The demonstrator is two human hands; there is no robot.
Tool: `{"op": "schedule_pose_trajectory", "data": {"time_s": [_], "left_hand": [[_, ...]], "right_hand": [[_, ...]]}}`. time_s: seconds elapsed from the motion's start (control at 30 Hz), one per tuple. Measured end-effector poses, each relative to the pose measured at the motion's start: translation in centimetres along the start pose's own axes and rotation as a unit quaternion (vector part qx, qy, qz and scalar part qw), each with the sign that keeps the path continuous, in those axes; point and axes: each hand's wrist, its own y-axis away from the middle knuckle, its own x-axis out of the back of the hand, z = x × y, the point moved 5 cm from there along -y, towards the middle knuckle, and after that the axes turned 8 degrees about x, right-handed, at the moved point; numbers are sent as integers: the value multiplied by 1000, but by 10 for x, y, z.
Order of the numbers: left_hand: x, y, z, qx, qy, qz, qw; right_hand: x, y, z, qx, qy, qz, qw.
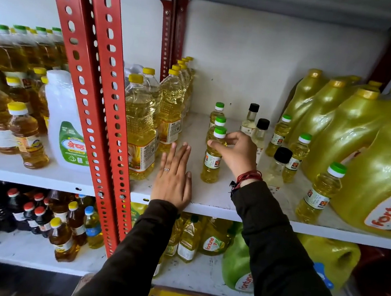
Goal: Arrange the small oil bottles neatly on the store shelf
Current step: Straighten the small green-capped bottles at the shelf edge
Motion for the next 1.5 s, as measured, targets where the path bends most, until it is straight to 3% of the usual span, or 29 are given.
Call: {"op": "schedule_pose_trajectory", "data": {"time_s": [0.23, 0.47, 0.77, 1.5], "left_hand": [[2, 0, 1, 5, -2, -1, 1000], [1, 0, 0, 10, -6, -3, 1000], [1, -1, 0, 16, -12, -4, 1000], [1, 0, 0, 22, -10, 9, 1000]], "right_hand": [[-6, 5, 0, 19, 25, 22, 999], [-6, 6, -1, 37, -5, -16, 999], [-3, 8, -3, 57, -25, -9, 998], [20, 59, -14, 90, 16, -17, 996]]}}
